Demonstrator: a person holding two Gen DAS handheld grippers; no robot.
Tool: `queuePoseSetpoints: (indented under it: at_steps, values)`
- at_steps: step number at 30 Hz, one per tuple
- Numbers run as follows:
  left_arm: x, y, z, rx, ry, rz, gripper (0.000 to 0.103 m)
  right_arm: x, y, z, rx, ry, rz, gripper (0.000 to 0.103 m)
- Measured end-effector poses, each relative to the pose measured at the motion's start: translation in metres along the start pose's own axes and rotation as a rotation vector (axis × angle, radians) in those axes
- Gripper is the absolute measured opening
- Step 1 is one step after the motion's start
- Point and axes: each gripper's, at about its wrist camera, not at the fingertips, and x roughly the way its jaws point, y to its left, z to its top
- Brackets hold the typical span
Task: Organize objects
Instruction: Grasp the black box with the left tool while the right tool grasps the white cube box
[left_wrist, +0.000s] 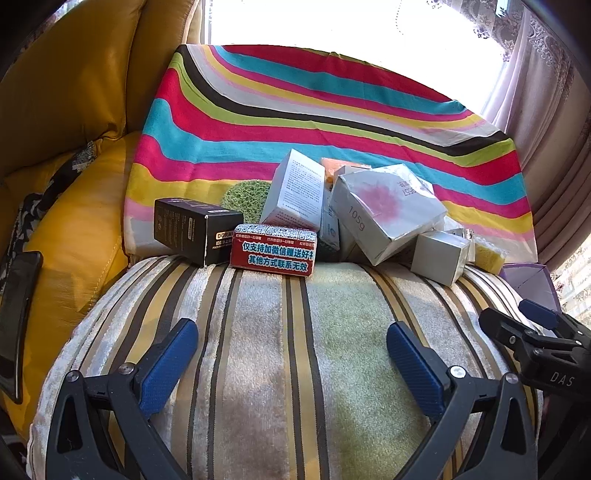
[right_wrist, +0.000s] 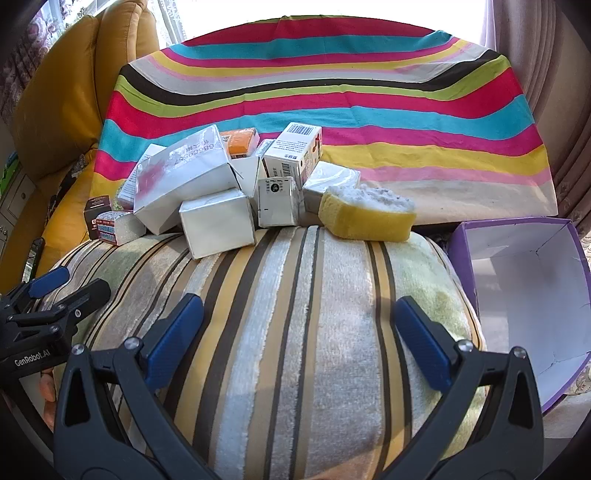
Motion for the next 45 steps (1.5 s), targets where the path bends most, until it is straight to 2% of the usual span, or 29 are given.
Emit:
queuePoseSetpoints:
  at_steps: [5,9,14,18,22,26,29,34,40,45]
  values:
    - [-0.006,0.007,0.002,-0.046,-0.030,-0.060,0.103,0.000,-0.009,0.004,-0.024,0.048,0.066,0.103]
    - [-0.010,0.014,0.004,-0.088,-0.050,-0.108,0.102,-0.003,-0.013,0.001,-0.013,0.036,0.108,0.103]
    - [-0.012,0.024,0.006,-0.115,-0.063,-0.130,0.102,-0.011,-0.022,0.005,0.027,0.013,0.178,0.103]
    - [-0.013,0.036,0.009,-0.149,-0.071,-0.126,0.102,-0.016,-0.017,0.008,-0.032,-0.005,0.188,0.103]
    - [-0.014,0.049,0.011,-0.184,-0.073,-0.122,0.102,-0.019,-0.008,0.011,-0.082,-0.027,0.245,0.103]
    - [-0.013,0.069,0.016,-0.236,-0.067,-0.120,0.102,-0.016,0.001,0.016,-0.118,-0.019,0.289,0.103]
    - [-0.009,0.080,0.017,-0.283,-0.052,-0.147,0.100,-0.010,0.010,0.022,-0.153,-0.014,0.299,0.101]
    - [-0.001,0.092,0.023,-0.336,-0.035,-0.172,0.099,0.002,0.023,0.030,-0.201,0.012,0.330,0.090]
    - [0.020,0.117,0.037,-0.482,0.004,-0.243,0.097,0.013,0.031,0.037,-0.222,0.039,0.341,0.083]
    - [0.045,0.130,0.048,-0.580,0.065,-0.278,0.096,0.021,0.033,0.042,-0.219,0.063,0.338,0.081]
